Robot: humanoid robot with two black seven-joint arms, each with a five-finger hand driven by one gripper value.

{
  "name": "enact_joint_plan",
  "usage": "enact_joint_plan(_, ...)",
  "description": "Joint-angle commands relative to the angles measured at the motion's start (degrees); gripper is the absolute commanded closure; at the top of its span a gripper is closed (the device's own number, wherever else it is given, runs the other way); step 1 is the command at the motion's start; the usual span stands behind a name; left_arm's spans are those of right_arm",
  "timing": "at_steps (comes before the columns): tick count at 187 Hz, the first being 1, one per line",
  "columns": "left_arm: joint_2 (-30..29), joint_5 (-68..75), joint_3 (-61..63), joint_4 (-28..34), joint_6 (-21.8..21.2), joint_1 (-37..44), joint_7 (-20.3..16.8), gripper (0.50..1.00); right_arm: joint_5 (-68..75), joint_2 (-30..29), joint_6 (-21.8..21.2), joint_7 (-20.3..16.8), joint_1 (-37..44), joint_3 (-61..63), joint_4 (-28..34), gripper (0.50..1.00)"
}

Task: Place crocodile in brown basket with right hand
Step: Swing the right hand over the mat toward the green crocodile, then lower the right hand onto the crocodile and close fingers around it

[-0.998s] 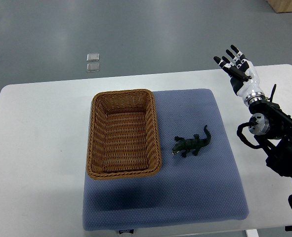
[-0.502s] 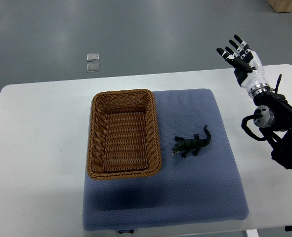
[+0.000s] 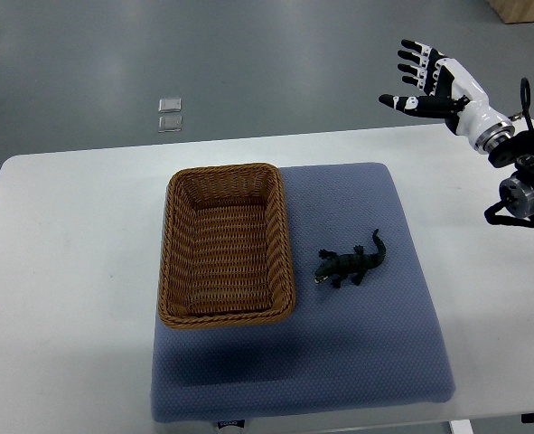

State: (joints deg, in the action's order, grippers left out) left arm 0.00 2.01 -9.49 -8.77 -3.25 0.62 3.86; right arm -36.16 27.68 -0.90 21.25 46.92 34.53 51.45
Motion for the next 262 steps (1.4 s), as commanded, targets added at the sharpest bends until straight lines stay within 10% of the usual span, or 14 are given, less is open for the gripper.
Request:
enact_joint_plan(1,0.0,0.01,0.0,-0.02,0.0,0.0,0.0,0.5,-2.6,3.78,-0.24,0.37,4.06,-7.82,3.13,0.576)
enact_joint_plan(124,0.0,0.01,-0.09,-0.02,0.0,0.0,0.0,0.5,-51.11,9.58,-16.77,0.11,13.46,-18.98,20.53,0.579)
enact_joint_plan(262,0.0,0.01,0.0,-0.02,0.0,0.0,0.0,0.5,-57.62,7.91,-14.66,-2.62,7.58,-23.81,20.88,0.581)
